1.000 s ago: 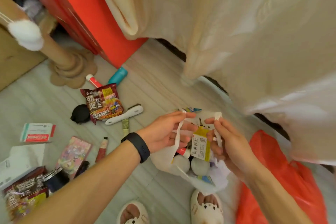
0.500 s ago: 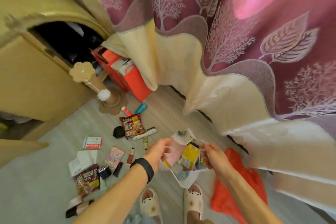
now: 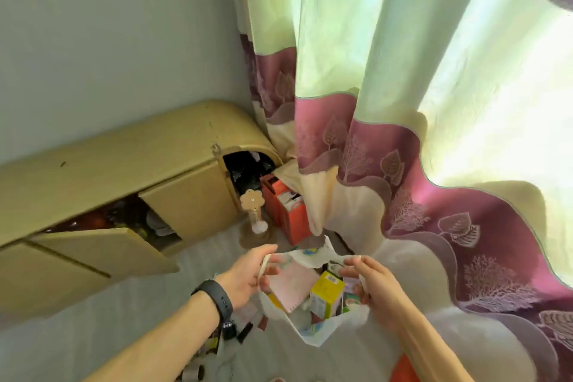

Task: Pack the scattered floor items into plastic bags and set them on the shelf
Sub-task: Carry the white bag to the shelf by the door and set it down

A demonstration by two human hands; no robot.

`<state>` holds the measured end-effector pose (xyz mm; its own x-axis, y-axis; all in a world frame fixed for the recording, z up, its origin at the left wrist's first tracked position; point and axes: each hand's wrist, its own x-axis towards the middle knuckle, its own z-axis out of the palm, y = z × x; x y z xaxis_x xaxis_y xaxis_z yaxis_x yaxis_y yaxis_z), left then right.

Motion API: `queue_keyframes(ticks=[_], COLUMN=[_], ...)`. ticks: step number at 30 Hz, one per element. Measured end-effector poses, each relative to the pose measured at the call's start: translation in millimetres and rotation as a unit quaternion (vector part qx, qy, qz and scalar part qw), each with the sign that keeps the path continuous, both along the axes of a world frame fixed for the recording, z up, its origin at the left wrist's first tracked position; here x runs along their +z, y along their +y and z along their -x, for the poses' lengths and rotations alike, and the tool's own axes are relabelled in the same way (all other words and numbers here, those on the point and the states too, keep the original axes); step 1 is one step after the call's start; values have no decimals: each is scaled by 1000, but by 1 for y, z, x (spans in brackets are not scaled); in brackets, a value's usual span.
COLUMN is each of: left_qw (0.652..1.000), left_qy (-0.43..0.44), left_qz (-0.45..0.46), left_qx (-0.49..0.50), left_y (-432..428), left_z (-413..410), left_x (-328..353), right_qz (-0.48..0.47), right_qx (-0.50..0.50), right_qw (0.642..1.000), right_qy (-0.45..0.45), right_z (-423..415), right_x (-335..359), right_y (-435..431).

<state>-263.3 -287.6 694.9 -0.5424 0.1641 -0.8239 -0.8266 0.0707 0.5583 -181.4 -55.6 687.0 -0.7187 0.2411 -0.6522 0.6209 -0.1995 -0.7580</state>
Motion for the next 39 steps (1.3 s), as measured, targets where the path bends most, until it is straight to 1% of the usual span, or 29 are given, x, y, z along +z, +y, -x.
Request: queue_keyframes(ticks=[3,7,11,17,23,28,30,33,35,39], left_qw=[998,992,971,932,890,868,866,872,873,881], left_qy=[17,47,82,109,121,116,114,104,105,113], left_qz=[3,16,7,12,28,36,25,5,-10,-13], left_qx=[58,118,226,345,439,481,486,479,477,460], left_y=[-31,-73,-125,-210,-299,-397,-446,-521,-566,-643], left_z=[-7,-33,-76,-157,-229,-287,-310,-346,-367,-386], left_x=[34,66,98,126,151,147,142,140,141,151], right_qz=[5,-6,4,27,61,97,111,94,91,99], right_qx=[68,185,298,415,482,504,513,523,532,520], right_qw=[997,980,947,897,864,853,847,844,839,845], right_qy=[30,78,120,151,134,94,82,66,70,76], right_z=[15,30,39,33,6,-31,-47,-69,-84,-105], right_x=[29,64,96,130,140,138,141,147,149,151], right_y=[-21,-53,-106,-204,-319,-428,-477,-554,-601,-683])
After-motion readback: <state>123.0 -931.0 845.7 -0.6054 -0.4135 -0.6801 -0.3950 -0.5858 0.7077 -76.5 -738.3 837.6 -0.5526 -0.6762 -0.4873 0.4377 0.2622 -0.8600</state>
